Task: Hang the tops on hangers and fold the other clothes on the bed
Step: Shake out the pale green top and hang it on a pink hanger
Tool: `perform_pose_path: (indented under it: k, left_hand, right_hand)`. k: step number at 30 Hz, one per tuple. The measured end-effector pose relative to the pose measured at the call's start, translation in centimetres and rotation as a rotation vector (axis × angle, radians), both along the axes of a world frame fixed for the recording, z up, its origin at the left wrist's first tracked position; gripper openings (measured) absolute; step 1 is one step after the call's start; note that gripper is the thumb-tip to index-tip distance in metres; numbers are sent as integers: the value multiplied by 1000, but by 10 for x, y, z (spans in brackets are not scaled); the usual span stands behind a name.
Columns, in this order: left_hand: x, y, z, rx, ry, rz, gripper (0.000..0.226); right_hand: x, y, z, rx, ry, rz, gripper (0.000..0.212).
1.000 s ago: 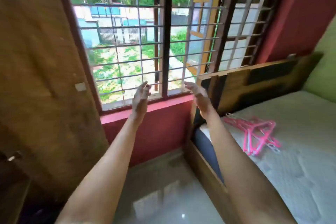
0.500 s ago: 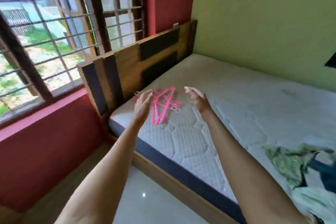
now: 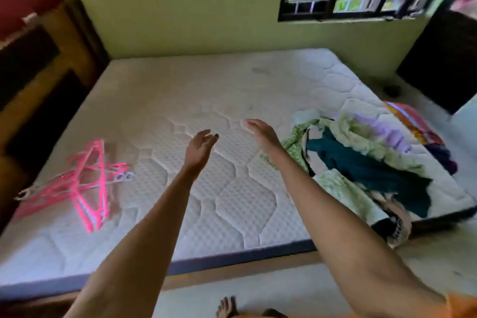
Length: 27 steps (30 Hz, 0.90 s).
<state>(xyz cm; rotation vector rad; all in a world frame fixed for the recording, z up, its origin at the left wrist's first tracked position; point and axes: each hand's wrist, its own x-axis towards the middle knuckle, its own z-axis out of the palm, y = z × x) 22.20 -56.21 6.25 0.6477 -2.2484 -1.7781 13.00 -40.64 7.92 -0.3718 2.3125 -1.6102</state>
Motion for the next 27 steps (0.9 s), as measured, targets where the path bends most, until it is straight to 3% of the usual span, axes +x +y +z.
perform_pose_path:
  k: [4,8,11,14,18,21,24,27]
  left_hand:
    - [-63,50,-9,-14,-51,-176,49]
    - [-112,96,-18,0,-83,-253,65]
    - [-152,135,-35,-15,-119,-272,46]
    - [-186,169,-50,-17,-146,-229,43]
    - [-225,217,-66,0,-212,-185,42]
    - [-255,253,-77,22,-265,-168,55]
    - [-271,278,-89,24,-301,-165,53]
    - [-280,294,-97,14,-322,-149,46]
  right_hand:
    - [-30,65,-13,-4,-66,-189,31]
    - [-57,120,-31,-18,-140,-319,32]
    - [-92,161,-47,26,-156,-416,32]
    - [-127,193,-60,105,-185,-477,34]
    - [-182,241,-90,331,-164,-449,31]
    - [-221,276,-113,598,-164,-434,47]
    - [-243,304,-135,836,-147,-374,57]
    - [-258,321,-147,975,-135,-249,42]
